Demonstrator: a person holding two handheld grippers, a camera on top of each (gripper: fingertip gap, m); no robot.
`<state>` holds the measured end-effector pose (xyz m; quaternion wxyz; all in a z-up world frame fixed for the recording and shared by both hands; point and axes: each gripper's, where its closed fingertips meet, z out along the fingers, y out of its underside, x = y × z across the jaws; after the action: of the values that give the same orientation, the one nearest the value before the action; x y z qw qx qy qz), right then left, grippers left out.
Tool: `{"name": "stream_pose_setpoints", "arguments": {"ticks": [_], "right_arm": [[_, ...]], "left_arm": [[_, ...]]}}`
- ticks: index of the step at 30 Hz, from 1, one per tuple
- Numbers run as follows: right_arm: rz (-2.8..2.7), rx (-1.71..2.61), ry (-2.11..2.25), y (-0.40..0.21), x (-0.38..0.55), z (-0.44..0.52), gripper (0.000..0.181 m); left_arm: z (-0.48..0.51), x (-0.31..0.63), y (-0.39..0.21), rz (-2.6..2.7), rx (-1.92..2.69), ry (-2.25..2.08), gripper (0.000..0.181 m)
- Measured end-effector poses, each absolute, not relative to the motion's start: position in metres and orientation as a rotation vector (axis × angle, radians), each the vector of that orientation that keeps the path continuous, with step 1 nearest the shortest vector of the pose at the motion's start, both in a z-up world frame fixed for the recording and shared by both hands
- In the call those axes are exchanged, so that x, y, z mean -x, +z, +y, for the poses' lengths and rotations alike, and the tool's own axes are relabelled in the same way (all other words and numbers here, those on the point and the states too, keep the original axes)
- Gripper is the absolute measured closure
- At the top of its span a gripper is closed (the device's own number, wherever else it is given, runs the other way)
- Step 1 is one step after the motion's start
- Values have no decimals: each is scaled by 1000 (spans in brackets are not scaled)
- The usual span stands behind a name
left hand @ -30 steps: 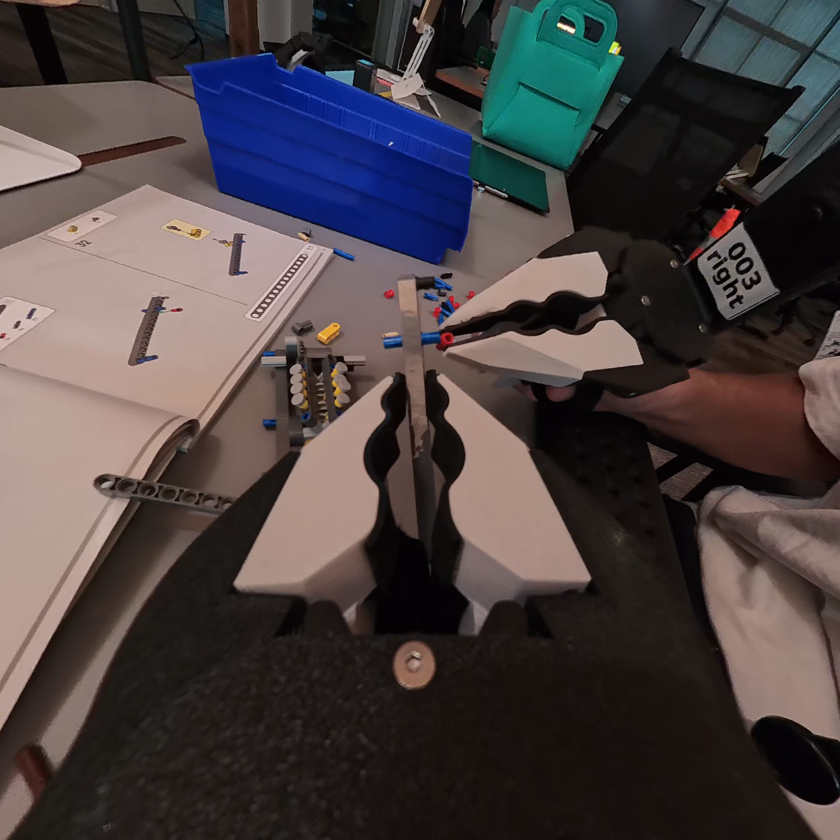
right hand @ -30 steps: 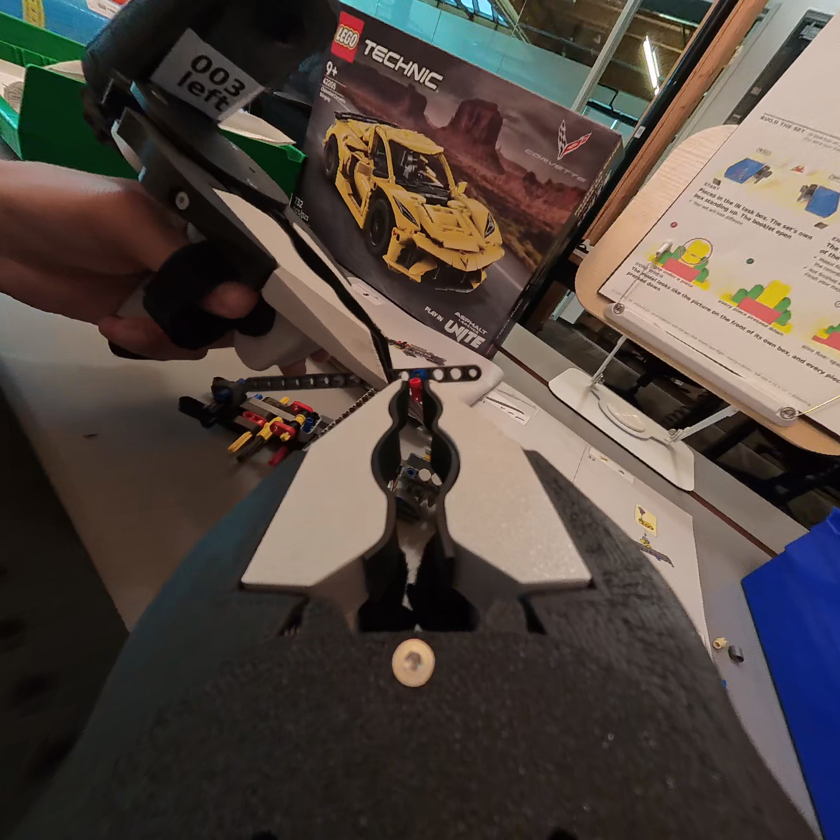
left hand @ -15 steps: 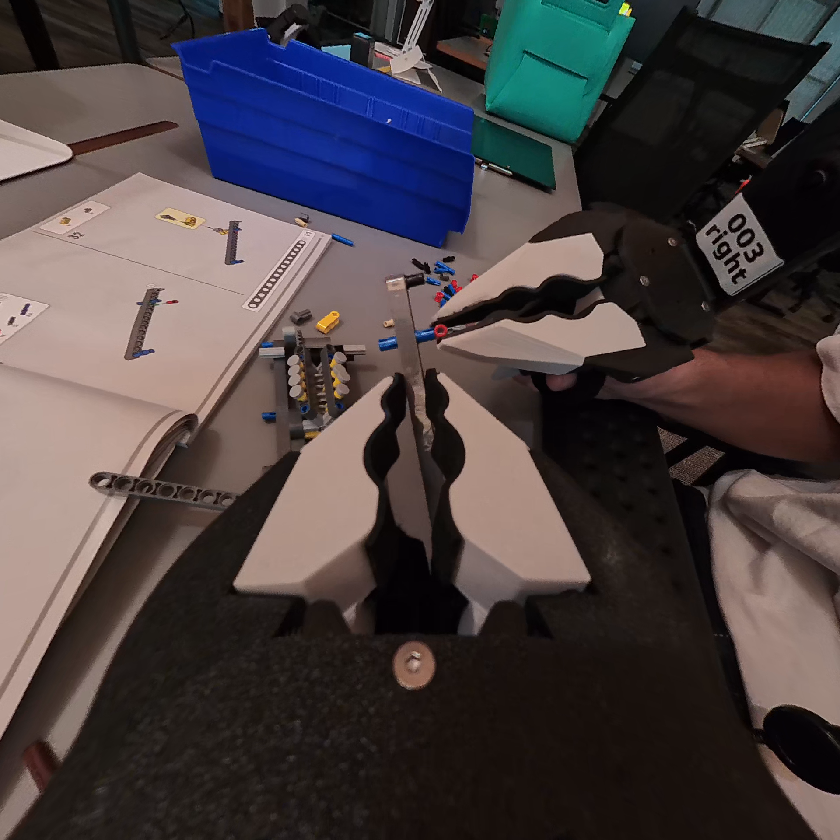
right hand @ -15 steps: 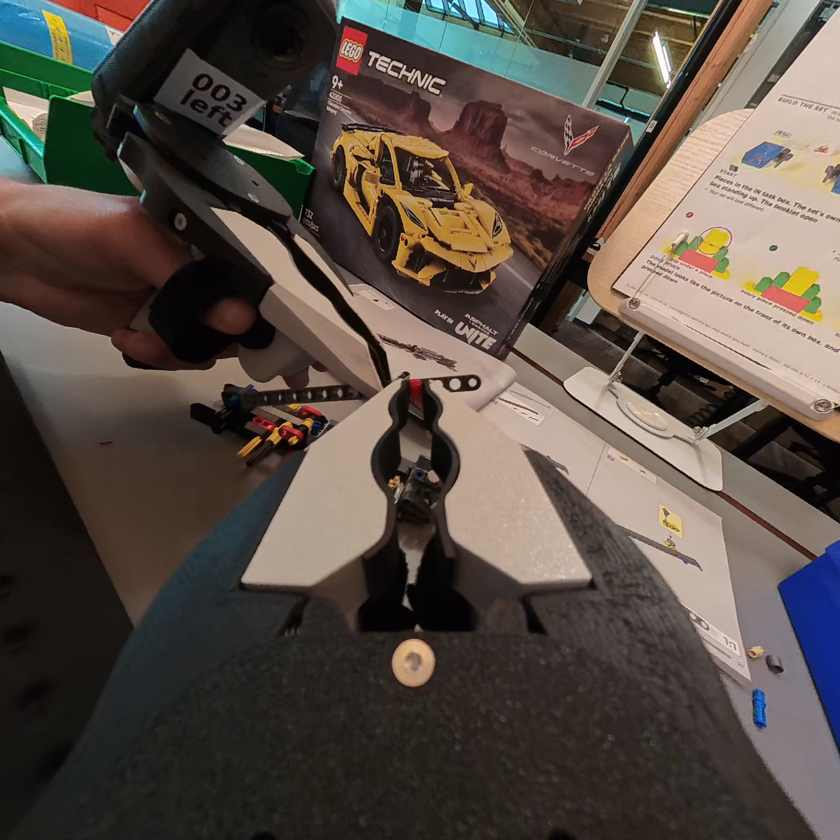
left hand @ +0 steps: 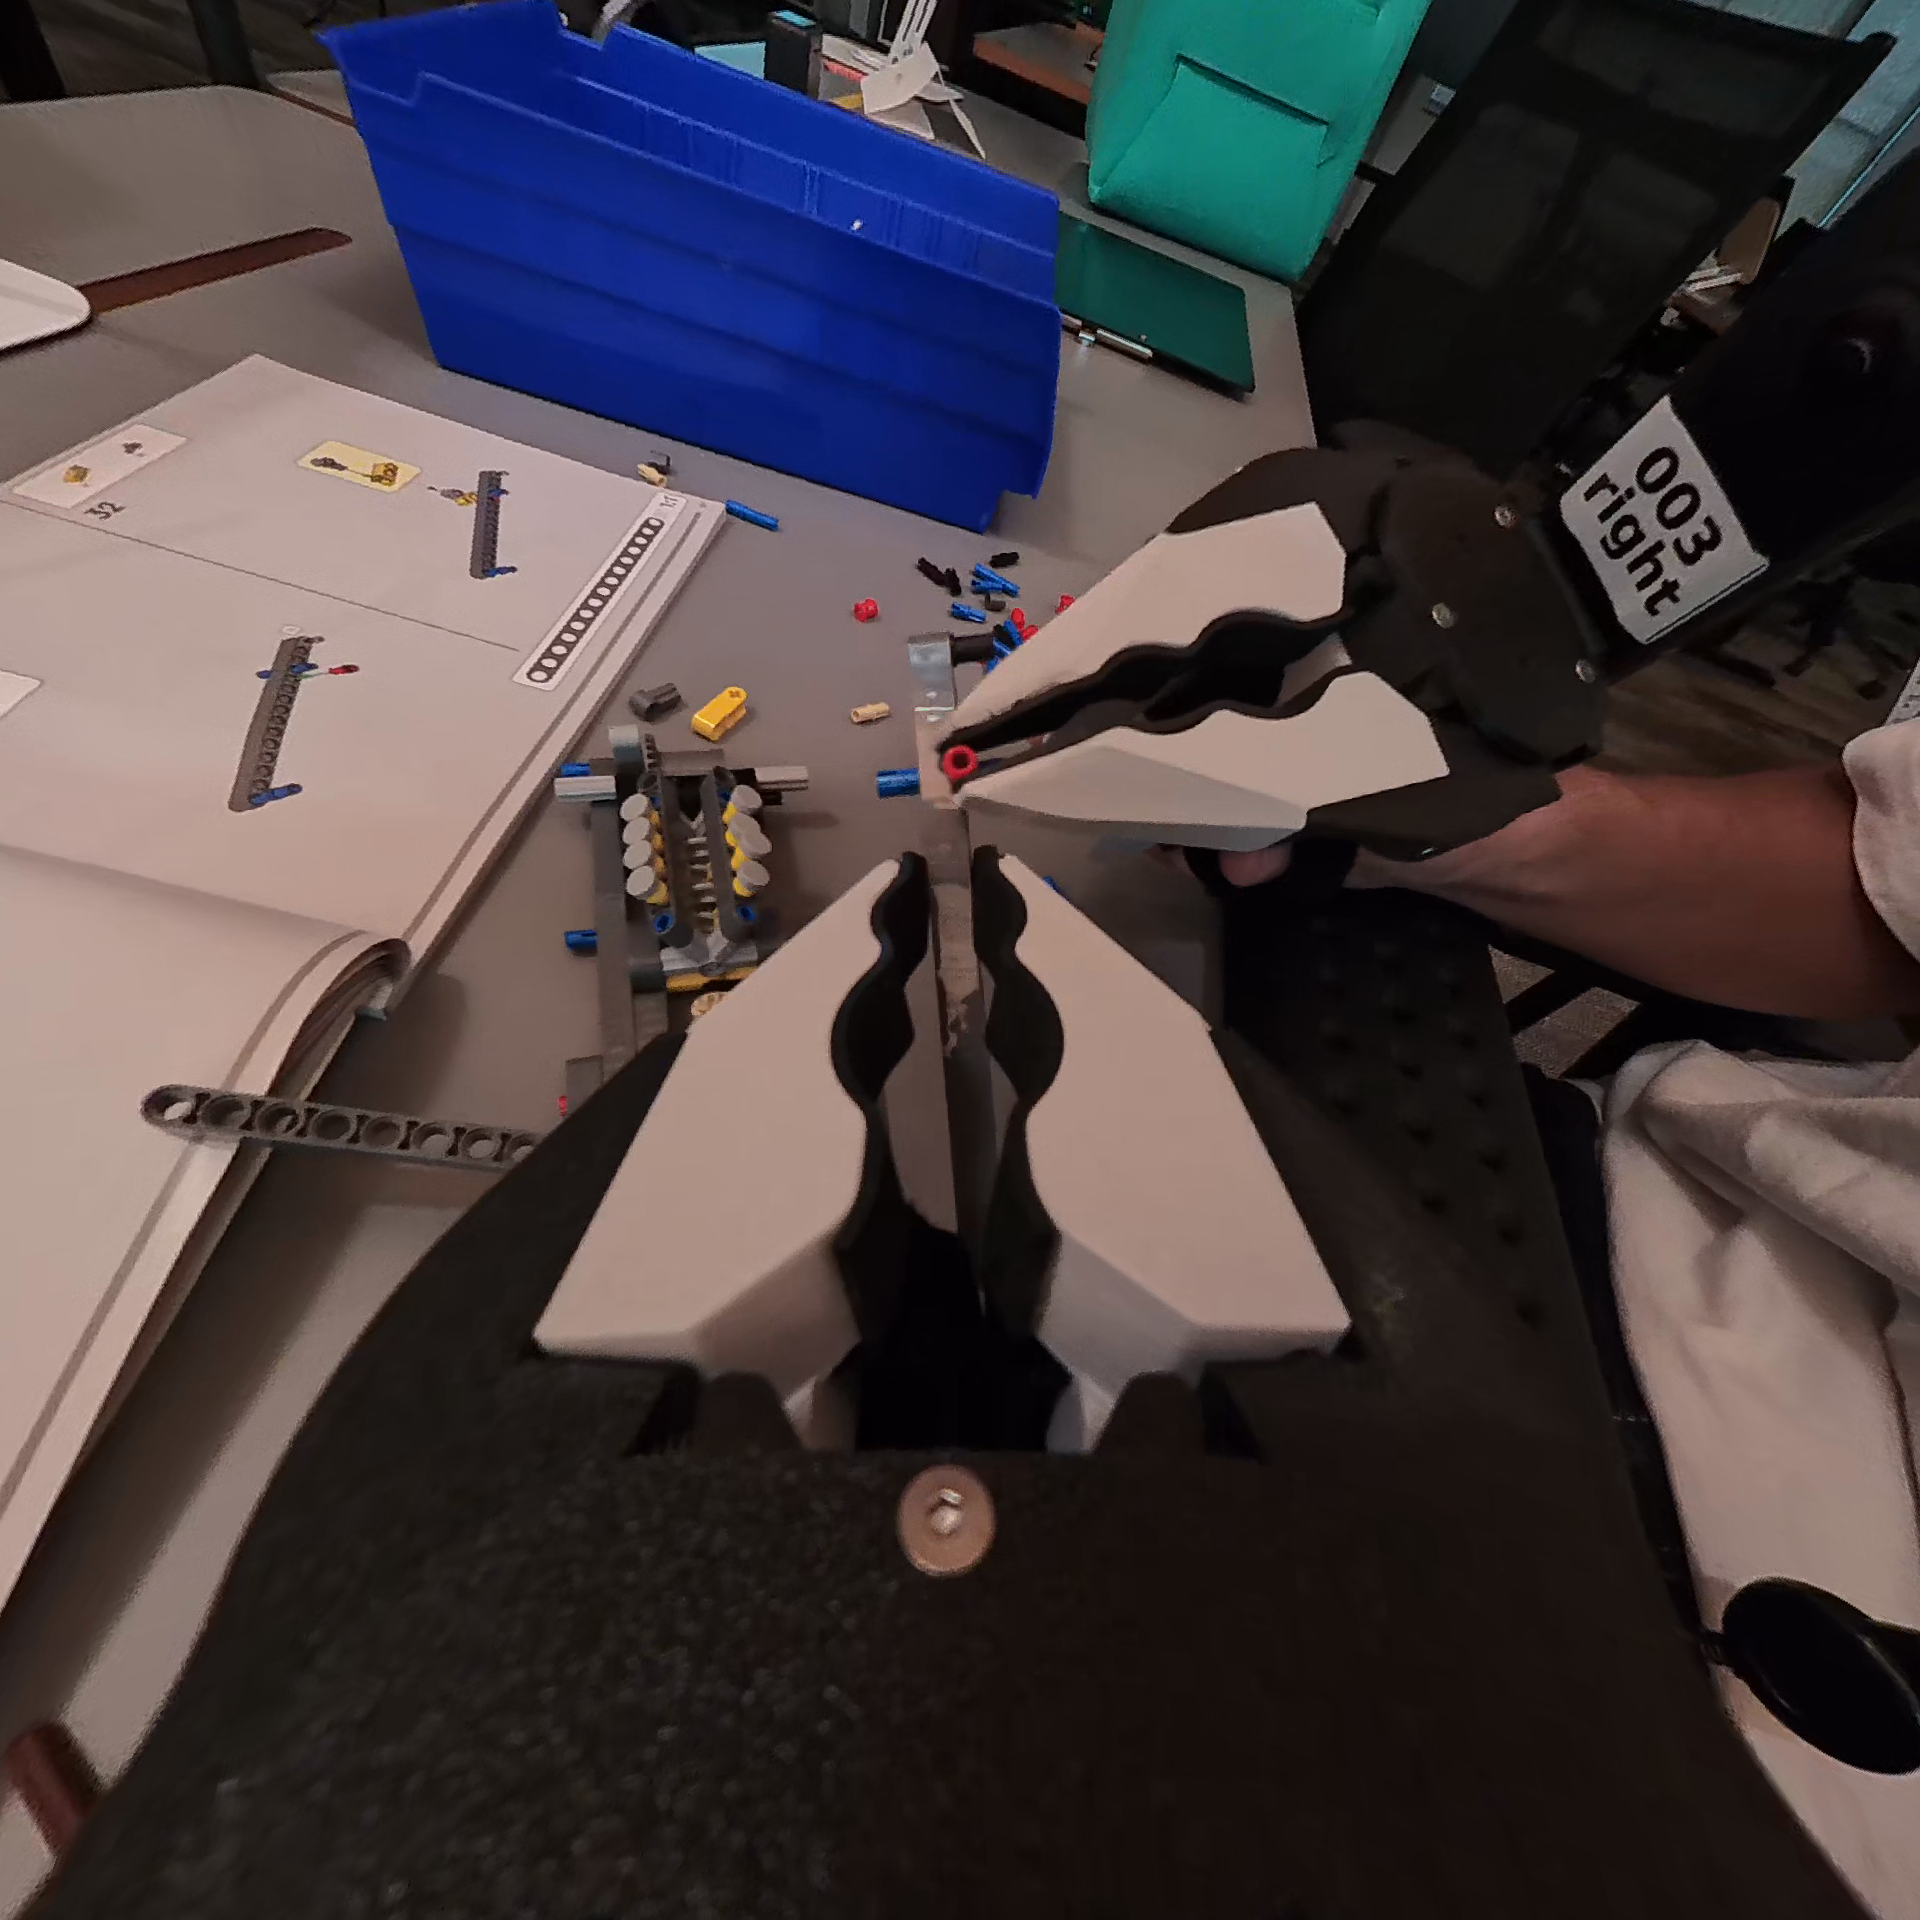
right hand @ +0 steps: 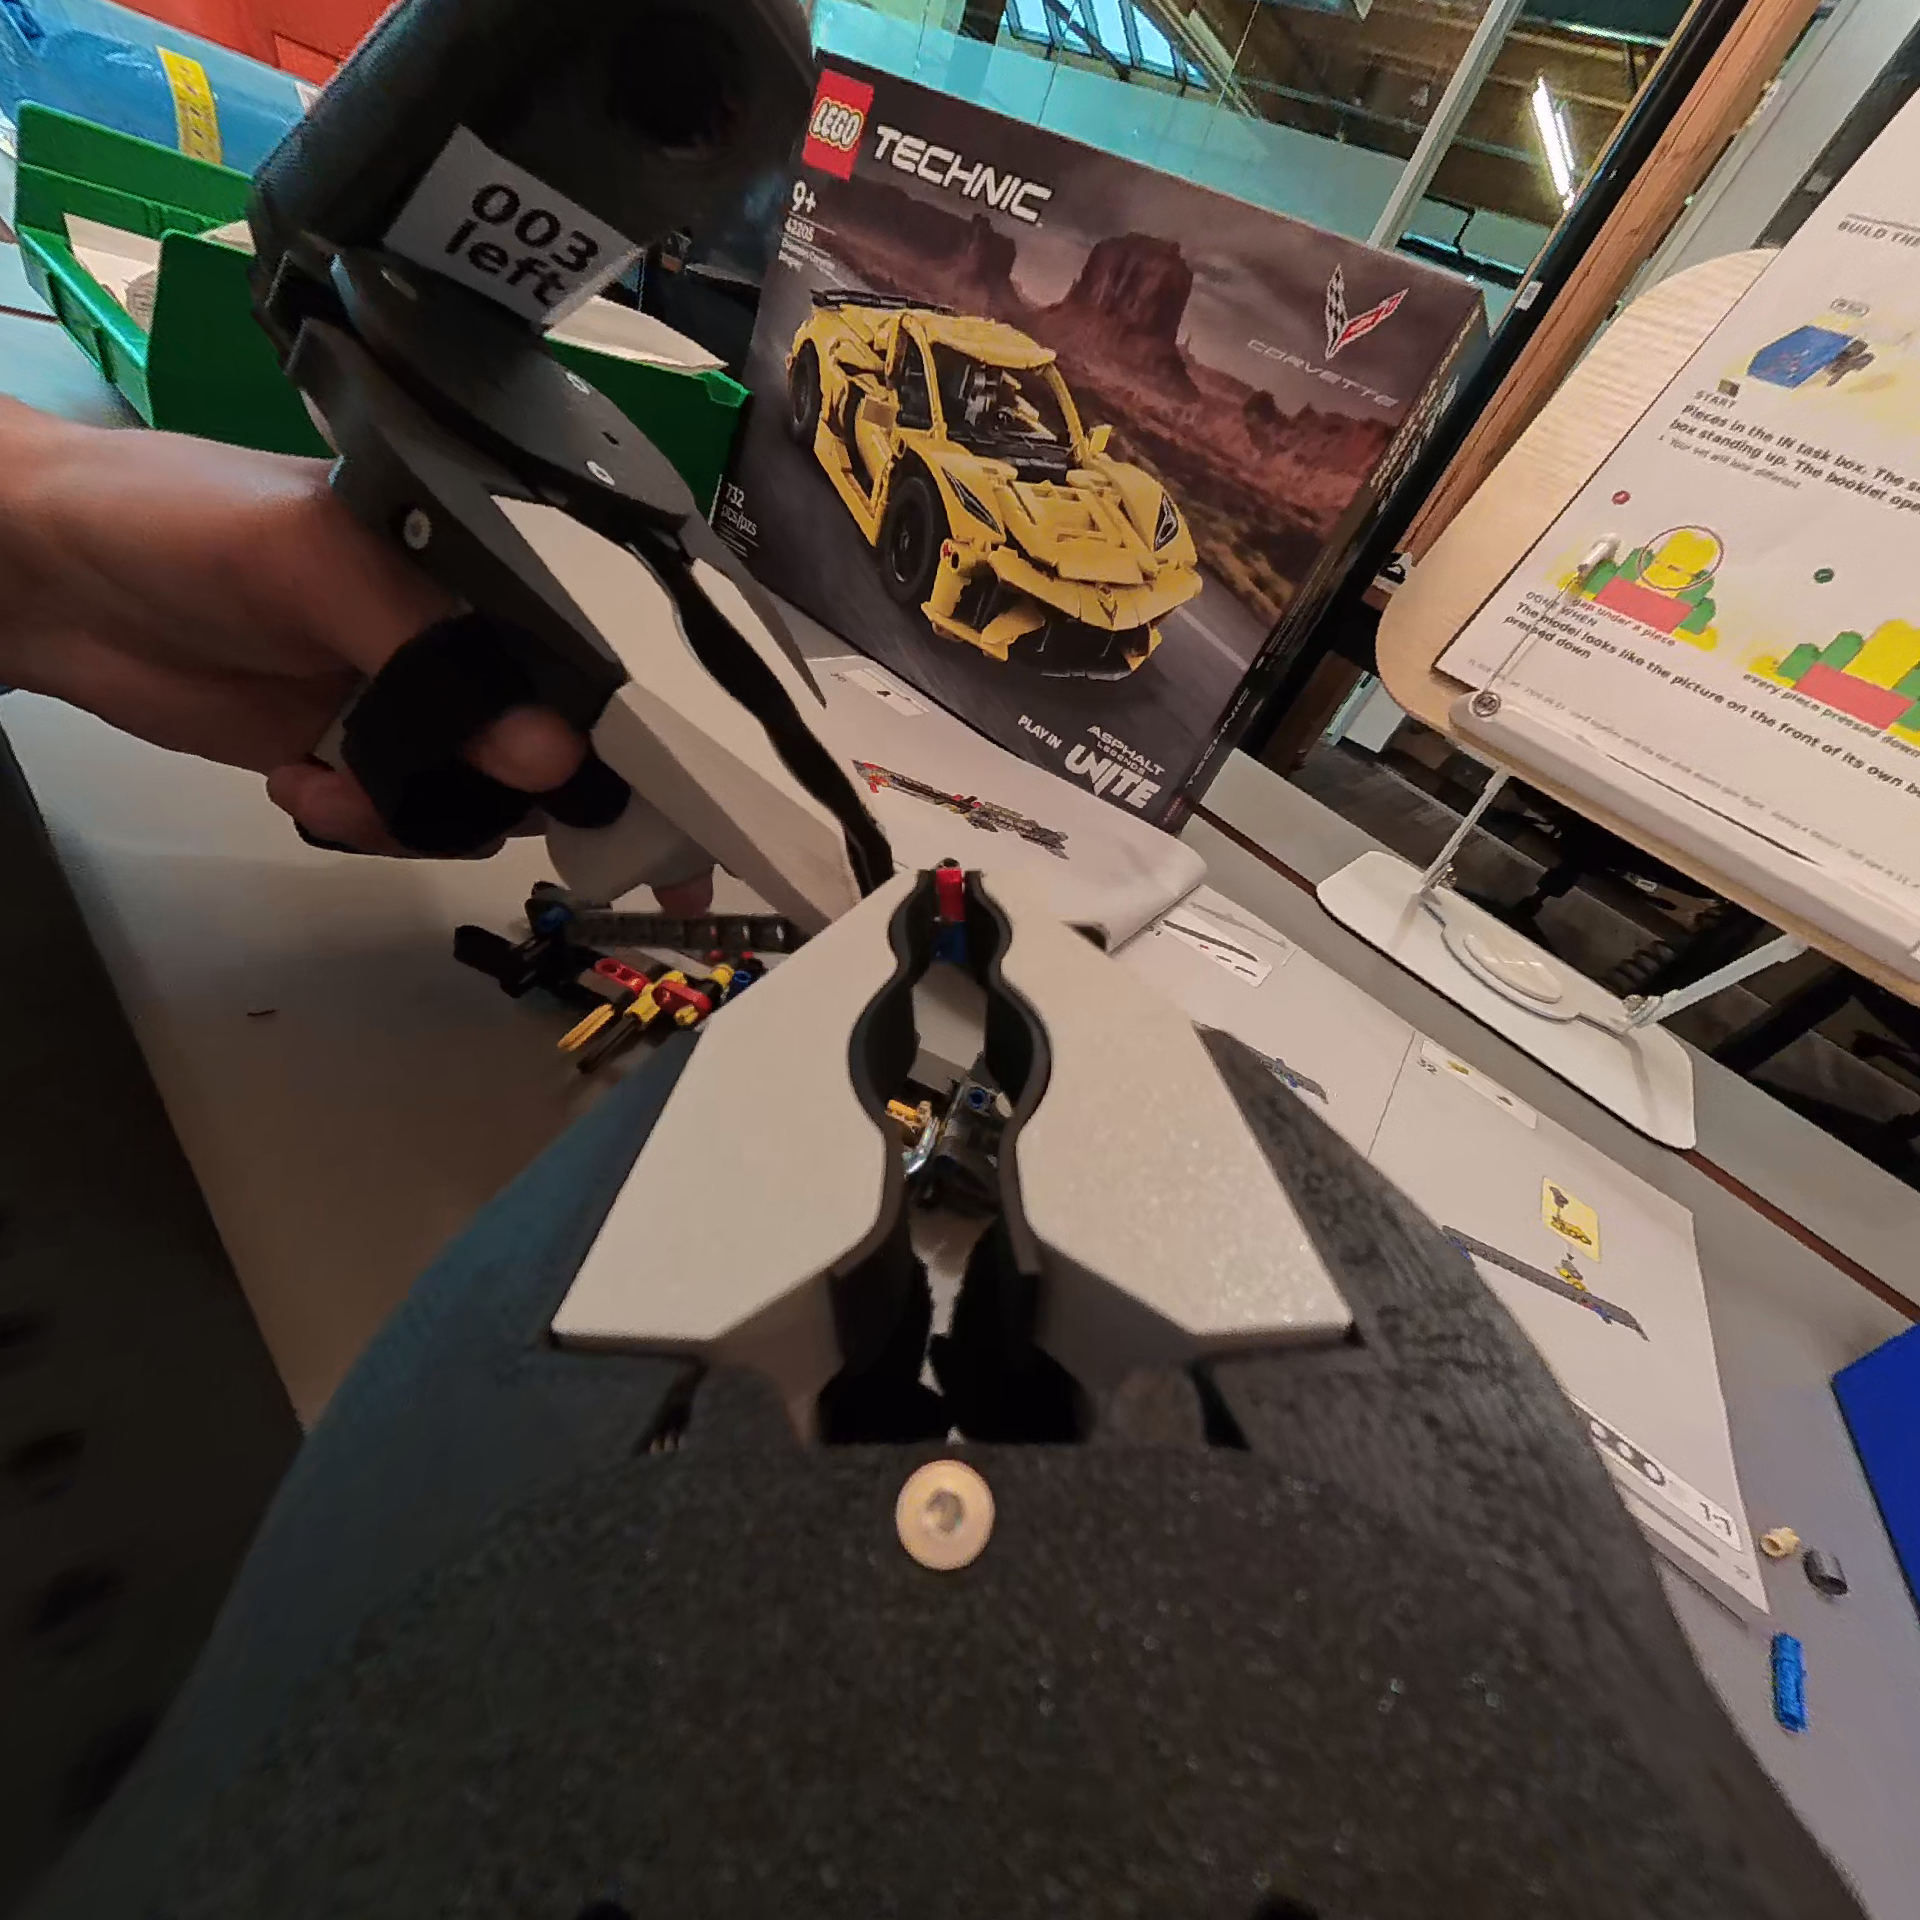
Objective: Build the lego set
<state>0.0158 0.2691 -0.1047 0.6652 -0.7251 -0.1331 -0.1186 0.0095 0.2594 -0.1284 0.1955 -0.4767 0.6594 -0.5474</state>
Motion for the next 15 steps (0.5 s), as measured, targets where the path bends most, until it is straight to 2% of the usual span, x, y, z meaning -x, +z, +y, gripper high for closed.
{"name": "stream_pose_setpoints", "arguments": {"ticks": [15], "right_arm": [[-271,1596,-237,-98,-18,265,177]], "left_arm": [[267,-10,-118,1742,1452,-1773,174]]}}
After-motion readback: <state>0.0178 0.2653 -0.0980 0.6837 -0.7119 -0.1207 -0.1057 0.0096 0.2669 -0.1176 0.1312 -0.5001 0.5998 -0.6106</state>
